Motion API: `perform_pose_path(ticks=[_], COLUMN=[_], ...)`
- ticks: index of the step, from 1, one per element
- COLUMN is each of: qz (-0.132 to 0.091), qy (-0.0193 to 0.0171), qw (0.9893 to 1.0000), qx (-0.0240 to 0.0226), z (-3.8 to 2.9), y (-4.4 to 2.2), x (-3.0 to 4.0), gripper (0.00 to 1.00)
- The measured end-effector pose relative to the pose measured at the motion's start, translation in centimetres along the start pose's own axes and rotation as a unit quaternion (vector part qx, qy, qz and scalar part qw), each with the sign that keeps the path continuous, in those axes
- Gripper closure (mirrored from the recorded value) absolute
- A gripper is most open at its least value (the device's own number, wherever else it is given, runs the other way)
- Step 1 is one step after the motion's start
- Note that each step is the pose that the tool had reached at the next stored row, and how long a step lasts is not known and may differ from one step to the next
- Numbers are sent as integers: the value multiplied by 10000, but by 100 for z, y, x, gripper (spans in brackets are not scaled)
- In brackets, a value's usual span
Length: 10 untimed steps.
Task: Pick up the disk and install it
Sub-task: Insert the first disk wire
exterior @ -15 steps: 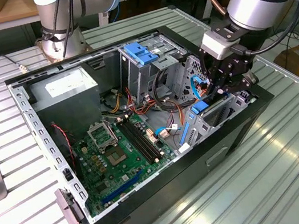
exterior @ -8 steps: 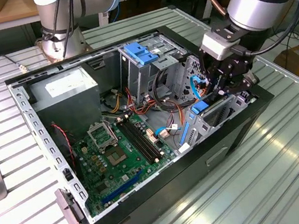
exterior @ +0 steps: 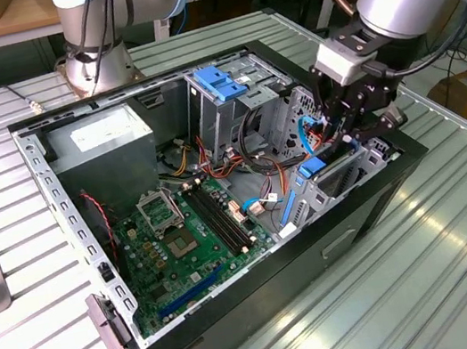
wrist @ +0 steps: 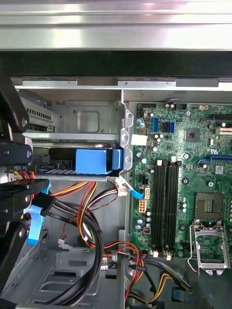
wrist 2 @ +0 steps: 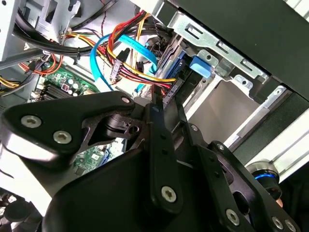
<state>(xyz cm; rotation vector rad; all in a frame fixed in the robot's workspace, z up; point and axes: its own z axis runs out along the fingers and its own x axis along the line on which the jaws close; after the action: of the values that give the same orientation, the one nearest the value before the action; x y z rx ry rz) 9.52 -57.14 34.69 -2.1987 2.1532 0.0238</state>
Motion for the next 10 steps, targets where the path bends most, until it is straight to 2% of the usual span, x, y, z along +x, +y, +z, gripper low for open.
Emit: perform_pose_path(ticks=[3,4,5,6,7,10], qz=[0,0,0,2,3,9], qy=[-4,-8,-17,-26,-34,-45], qw=[10000,10000,10000,10000,10000,9999], qx=[0,-2,-6,-13,-30,-120], z=[-37,-37,-38,-37,-37,-32], y=[-4,-8,-14,-24,-48,-184], x=[-20,-26,-26,-26,-26,-9], gripper=[74,76,82,82,89,90])
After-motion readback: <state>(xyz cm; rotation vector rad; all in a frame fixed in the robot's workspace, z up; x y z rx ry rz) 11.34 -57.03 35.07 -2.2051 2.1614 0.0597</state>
